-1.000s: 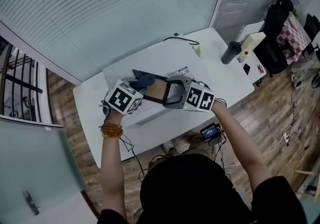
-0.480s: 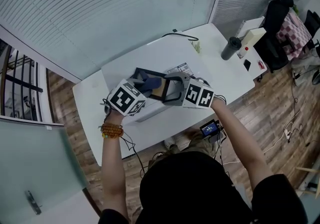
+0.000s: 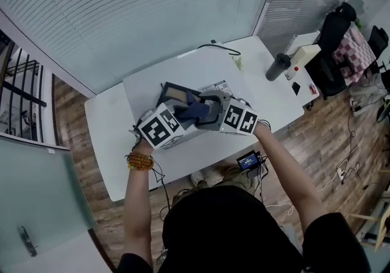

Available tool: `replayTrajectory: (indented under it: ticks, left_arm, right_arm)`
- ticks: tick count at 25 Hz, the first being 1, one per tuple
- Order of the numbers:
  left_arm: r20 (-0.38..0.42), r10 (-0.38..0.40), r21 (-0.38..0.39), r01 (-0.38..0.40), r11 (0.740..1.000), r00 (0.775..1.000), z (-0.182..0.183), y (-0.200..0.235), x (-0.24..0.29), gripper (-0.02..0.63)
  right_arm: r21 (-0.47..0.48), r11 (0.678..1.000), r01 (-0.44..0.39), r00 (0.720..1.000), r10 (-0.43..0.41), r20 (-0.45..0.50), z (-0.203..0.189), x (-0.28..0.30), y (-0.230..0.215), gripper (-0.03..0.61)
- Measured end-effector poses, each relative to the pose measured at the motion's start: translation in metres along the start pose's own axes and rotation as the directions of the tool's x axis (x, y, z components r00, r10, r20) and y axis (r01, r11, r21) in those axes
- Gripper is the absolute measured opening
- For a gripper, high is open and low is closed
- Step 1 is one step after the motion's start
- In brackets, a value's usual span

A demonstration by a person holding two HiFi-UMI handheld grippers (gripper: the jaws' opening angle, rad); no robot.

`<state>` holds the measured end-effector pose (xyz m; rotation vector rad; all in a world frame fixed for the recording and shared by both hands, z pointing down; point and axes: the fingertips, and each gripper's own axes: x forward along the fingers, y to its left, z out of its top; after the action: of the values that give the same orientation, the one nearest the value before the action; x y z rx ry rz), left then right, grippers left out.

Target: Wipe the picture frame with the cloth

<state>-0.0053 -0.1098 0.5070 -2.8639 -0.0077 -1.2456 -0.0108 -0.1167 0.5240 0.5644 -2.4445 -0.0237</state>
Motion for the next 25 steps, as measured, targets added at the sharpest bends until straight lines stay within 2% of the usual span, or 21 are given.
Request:
replayTrajectory:
  ticks: [2,4,5,6,7,8,9,10,11,12,13,16,17,19,20,22,23,24,25]
  left_arm:
    - [0.059,0.038,0.03,-0.039,0.999,0.998,0.002,-0.005,-0.009,0.089]
    - [0.137,0.069,0.047,-0.076,0.996,0.988,0.004,-0.014,-0.029,0.089]
    - [0.204,0.069,0.038,-0.079,0.996,0.976,0.009,-0.018,-0.041,0.09]
    - [0.297,0.055,0.015,-0.062,0.998,0.953,0.019,-0.024,-0.054,0.091]
    - [0.402,0.032,-0.012,-0.029,0.999,0.915,0.032,-0.029,-0.066,0.091]
    - [0.498,0.014,-0.036,0.005,0.999,0.867,0.045,-0.033,-0.076,0.091]
    - [0.565,0.012,-0.055,0.023,0.998,0.825,0.055,-0.034,-0.084,0.094]
    - [0.599,0.03,-0.067,0.013,0.998,0.801,0.06,-0.032,-0.088,0.097]
    - [0.613,0.064,-0.077,-0.021,0.997,0.788,0.061,-0.028,-0.09,0.097]
    - [0.625,0.108,-0.095,-0.062,0.994,0.773,0.06,-0.021,-0.093,0.098]
    - [0.643,0.156,-0.129,-0.095,0.987,0.75,0.059,-0.014,-0.097,0.103]
    - [0.71,0.256,-0.254,-0.1,0.962,0.656,0.054,0.004,-0.115,0.114]
    - [0.733,0.269,-0.284,-0.079,0.956,0.625,0.053,0.008,-0.121,0.121]
    - [0.772,0.285,-0.325,-0.032,0.945,0.568,0.052,0.013,-0.132,0.126]
    - [0.784,0.299,-0.344,-0.02,0.939,0.544,0.052,0.016,-0.136,0.137]
    - [0.791,0.341,-0.379,-0.032,0.925,0.507,0.052,0.021,-0.144,0.152]
    - [0.786,0.369,-0.397,-0.052,0.916,0.497,0.05,0.024,-0.147,0.173]
    - [0.771,0.399,-0.418,-0.078,0.905,0.496,0.047,0.026,-0.148,0.19]
    - [0.746,0.43,-0.442,-0.106,0.891,0.509,0.04,0.028,-0.147,0.199]
  right_arm:
    - [-0.081,0.996,0.049,0.998,-0.045,0.053,0.012,-0.01,0.004,0.347]
    - [-0.193,0.973,0.129,0.982,-0.099,0.158,0.044,-0.024,0.012,0.347]
    - [-0.251,0.957,0.147,0.976,-0.099,0.196,0.061,-0.028,0.017,0.347]
    - [-0.311,0.939,0.145,0.975,-0.082,0.206,0.072,-0.028,0.023,0.347]
    - [-0.364,0.923,0.127,0.979,-0.056,0.198,0.078,-0.024,0.03,0.347]
    - [-0.397,0.912,0.105,0.98,-0.028,0.195,0.083,-0.019,0.036,0.346]
    - [-0.395,0.914,0.086,0.977,0.0,0.214,0.089,-0.016,0.04,0.344]
    - [-0.363,0.929,0.075,0.966,0.023,0.258,0.098,-0.015,0.041,0.332]
    - [-0.318,0.946,0.071,0.948,0.036,0.317,0.107,-0.016,0.038,0.304]
    - [-0.276,0.959,0.069,0.926,0.041,0.374,0.115,-0.019,0.033,0.267]
    - [-0.238,0.969,0.067,0.904,0.042,0.425,0.12,-0.022,0.028,0.265]
    - [-0.101,0.995,0.025,0.833,0.035,0.552,0.133,-0.036,0.017,0.257]
    - [-0.082,0.997,0.009,0.826,0.039,0.563,0.135,-0.039,0.015,0.227]
    - [-0.072,0.997,-0.022,0.826,0.058,0.561,0.137,-0.042,0.014,0.119]
    - [-0.065,0.997,-0.04,0.824,0.07,0.562,0.139,-0.042,0.013,0.104]
    - [-0.063,0.996,-0.068,0.812,0.092,0.576,0.144,-0.042,0.009,0.086]
    - [-0.071,0.995,-0.076,0.809,0.103,0.579,0.144,-0.043,0.005,0.08]
    - [-0.076,0.994,-0.081,0.814,0.11,0.57,0.143,-0.043,0.0,0.075]
    - [-0.076,0.994,-0.081,0.833,0.109,0.543,0.142,-0.043,-0.007,0.072]
